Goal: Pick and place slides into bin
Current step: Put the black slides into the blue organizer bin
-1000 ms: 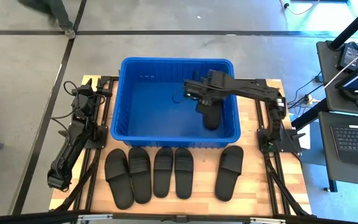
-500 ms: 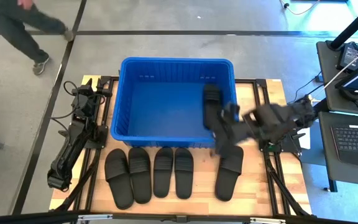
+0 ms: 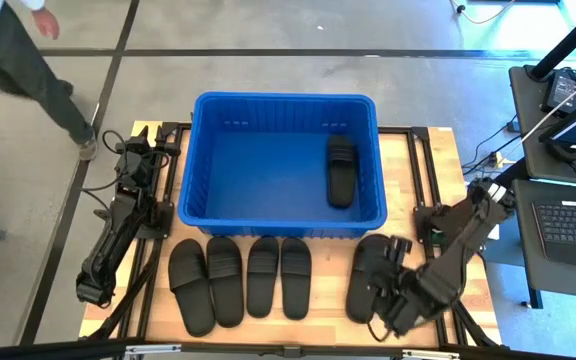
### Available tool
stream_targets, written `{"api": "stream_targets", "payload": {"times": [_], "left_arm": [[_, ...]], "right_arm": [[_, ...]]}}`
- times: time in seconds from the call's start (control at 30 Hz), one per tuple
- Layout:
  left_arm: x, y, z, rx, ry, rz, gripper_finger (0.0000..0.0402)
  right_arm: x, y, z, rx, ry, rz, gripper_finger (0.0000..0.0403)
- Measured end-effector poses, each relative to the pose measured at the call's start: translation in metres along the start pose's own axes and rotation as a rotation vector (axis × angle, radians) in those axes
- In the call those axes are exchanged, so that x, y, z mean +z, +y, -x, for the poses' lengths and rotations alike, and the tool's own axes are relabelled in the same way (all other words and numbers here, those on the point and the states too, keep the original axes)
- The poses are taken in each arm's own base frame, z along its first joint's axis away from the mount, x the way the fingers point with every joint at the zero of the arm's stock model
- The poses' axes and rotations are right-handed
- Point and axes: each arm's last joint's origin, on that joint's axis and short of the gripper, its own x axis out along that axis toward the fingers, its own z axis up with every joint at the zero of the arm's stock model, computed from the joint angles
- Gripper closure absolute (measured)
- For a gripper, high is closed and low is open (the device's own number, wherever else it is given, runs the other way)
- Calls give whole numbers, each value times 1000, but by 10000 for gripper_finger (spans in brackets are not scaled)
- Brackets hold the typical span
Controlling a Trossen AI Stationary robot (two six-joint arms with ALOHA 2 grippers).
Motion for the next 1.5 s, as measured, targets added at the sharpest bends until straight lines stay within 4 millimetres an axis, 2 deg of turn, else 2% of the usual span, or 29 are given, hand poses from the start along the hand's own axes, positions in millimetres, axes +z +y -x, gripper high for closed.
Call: {"api": "stream_targets", "payload": {"times": [0.1, 0.27, 0.57, 0.73, 1.03, 1.33, 1.5], "left_arm": [[0, 0, 0, 0, 0, 0, 220], [0, 0, 0, 0, 0, 0, 220], [0, 0, 0, 0, 0, 0, 220], [0, 0, 0, 1, 0, 0, 220], [0, 0, 0, 0, 0, 0, 220], [0, 0, 0, 0, 0, 0, 220], [0, 0, 0, 0, 1, 0, 220]], "right_arm": [[-17, 12, -16, 33, -16, -37, 148], [-32, 17, -40, 29, -9, -66, 148], [-54, 12, -77, -14, 59, -36, 148], [-66, 3, -94, -77, 93, -92, 148], [-69, -1, -101, -111, 101, -144, 148], [-69, 0, -102, -101, 109, -96, 148], [-71, -3, -112, -141, 111, -90, 148]]}}
